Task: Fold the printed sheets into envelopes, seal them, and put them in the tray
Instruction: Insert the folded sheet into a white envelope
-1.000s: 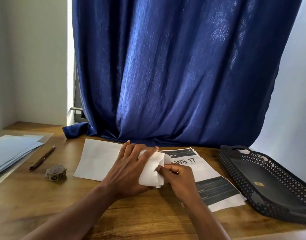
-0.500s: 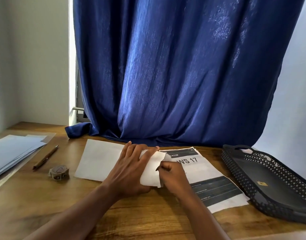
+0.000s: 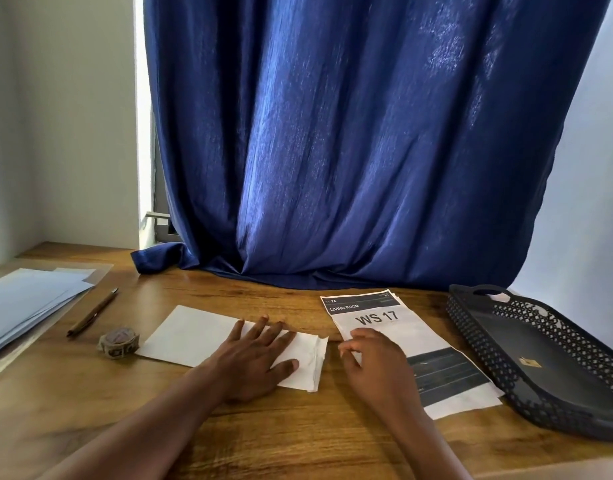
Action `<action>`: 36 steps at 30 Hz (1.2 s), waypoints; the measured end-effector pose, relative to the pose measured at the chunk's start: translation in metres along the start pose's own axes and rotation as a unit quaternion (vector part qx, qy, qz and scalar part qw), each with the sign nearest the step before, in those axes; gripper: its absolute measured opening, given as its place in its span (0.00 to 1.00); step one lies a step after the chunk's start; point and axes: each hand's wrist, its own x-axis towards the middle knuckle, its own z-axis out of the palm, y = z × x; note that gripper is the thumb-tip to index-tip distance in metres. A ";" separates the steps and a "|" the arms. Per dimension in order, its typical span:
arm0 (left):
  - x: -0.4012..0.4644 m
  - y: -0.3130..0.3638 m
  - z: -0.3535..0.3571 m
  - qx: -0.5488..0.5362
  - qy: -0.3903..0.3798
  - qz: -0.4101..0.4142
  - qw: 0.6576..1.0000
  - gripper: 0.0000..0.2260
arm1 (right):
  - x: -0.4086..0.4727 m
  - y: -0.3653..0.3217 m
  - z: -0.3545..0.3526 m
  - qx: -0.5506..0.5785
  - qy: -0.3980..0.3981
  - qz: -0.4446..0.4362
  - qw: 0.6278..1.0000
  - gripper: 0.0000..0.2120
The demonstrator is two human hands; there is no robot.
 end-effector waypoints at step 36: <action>-0.167 0.020 -0.001 -0.036 0.040 -0.042 0.998 0.51 | -0.084 0.010 -0.017 -0.035 -0.319 -0.173 0.931 0.51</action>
